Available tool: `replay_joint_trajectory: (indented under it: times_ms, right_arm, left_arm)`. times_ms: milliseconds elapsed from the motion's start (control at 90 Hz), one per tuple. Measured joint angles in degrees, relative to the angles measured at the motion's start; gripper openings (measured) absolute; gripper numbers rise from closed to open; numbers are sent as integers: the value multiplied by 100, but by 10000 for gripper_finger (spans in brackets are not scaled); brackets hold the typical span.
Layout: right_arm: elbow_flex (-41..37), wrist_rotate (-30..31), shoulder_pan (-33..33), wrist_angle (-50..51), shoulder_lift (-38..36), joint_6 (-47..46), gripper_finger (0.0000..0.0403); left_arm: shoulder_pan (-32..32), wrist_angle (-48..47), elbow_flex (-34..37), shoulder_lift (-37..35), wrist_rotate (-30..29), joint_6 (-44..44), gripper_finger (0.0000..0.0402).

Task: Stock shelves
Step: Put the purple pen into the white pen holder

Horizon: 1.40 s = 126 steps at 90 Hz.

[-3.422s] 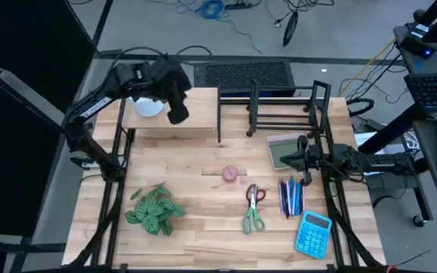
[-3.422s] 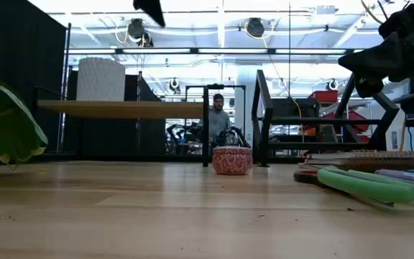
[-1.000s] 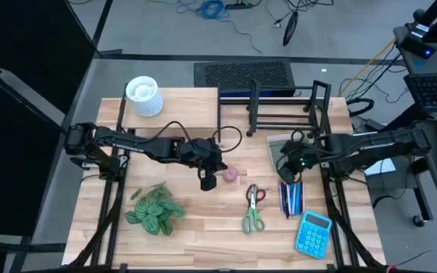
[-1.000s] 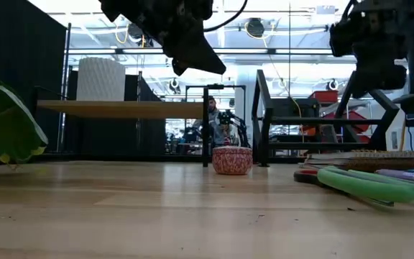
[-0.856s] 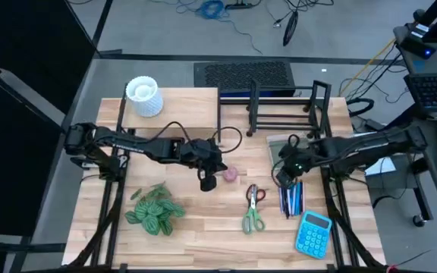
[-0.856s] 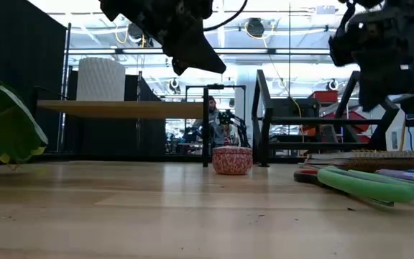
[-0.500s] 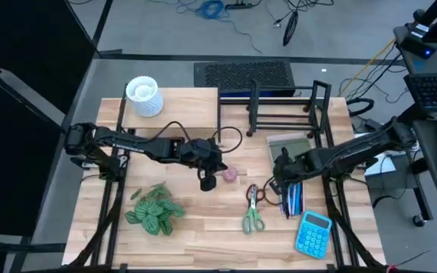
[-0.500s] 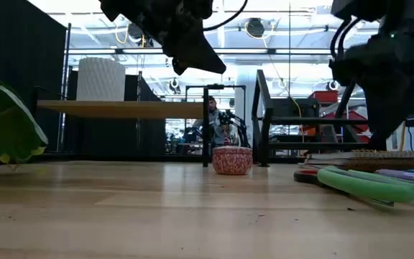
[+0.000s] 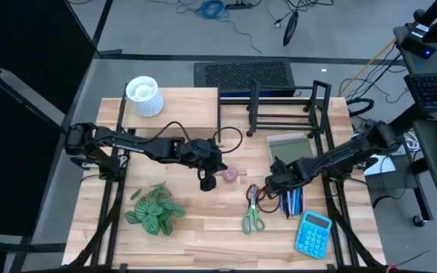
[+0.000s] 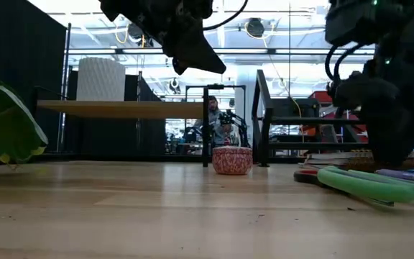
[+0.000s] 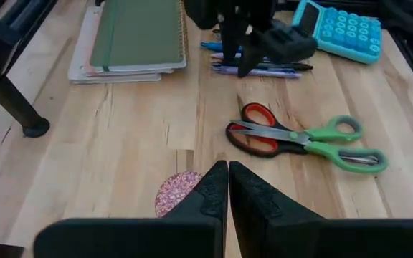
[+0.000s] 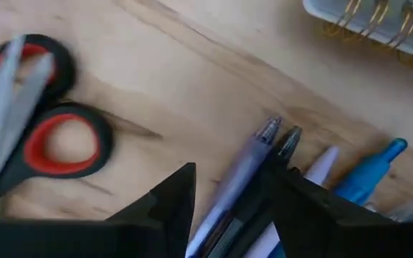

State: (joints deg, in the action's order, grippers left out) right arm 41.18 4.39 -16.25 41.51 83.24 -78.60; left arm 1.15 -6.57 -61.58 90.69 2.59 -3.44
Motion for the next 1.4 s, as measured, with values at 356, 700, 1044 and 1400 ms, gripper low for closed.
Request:
replay_joint_trajectory:
  times_ms: [356, 700, 1044, 1400]
  right_arm:
    - [13, -2, 4, -194, 434, -30, 131]
    - [14, 146, -4, -276, 640, 9, 83]
    - [5, 279, -11, -410, 672, 617, 9]
    - [-34, 507, -30, -702, 6, 994, 0]
  left_arm:
    - [0, -31, -2, 1, 0, 94, 0]
    - [0, -35, -2, 0, 1, 93, 0]
    - [0, -37, -2, 1, 2, 108, 0]
    - [1, -18, -2, 0, 4, 120, 0]
